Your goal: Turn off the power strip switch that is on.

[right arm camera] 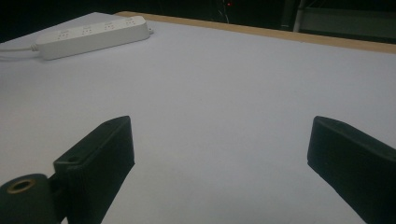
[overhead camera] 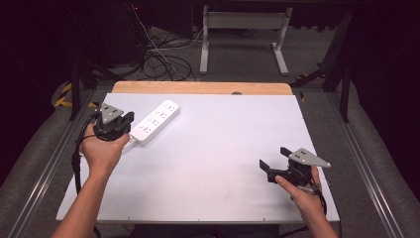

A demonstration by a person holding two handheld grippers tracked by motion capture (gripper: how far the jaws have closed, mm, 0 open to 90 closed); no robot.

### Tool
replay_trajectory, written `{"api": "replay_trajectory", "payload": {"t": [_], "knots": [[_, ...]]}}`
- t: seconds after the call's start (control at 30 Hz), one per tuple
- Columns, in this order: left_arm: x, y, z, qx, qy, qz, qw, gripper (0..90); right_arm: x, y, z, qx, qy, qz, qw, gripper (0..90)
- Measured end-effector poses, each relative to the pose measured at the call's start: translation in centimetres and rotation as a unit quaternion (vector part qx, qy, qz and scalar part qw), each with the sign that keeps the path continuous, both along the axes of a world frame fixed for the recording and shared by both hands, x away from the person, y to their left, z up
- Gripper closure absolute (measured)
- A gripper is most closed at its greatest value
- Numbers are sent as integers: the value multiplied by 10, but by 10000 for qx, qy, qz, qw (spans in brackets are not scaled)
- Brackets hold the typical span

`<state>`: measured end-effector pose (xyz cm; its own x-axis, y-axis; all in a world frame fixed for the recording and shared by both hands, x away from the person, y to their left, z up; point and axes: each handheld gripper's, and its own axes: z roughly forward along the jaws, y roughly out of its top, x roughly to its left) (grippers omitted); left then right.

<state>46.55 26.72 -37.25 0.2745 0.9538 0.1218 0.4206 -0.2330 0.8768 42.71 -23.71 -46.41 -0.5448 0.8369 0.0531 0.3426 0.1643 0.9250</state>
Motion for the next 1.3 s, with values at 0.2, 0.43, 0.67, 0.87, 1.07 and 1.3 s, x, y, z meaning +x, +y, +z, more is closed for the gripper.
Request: {"api": "replay_trajectory", "payload": {"t": [0.2, 0.43, 0.67, 0.87, 1.07, 1.3], "knots": [[24, 3, -5, 0, 497, 82, 9987, 900, 0, -1, 0, 35, 47, -42, 10000, 80], [44, -2, -24, 291, 1123, 157, 9931, 900, -1, 1, 1, 51, 32, 27, 10000, 81], [62, -3, -42, 302, 1259, 359, 9909, 900, -1, 7, 1, 64, 58, 143, 9999, 81], [82, 0, -65, 194, 1518, 617, 9863, 900, 0, 8, 1, 118, 75, 209, 9997, 82], [88, -1, -75, 327, 1658, 669, 9833, 900, 0, 9, 2, 114, 65, 244, 9996, 84], [89, 1, -75, 332, 1681, 678, 9829, 900, -1, 12, 3, 112, 59, 247, 9996, 86]]}}
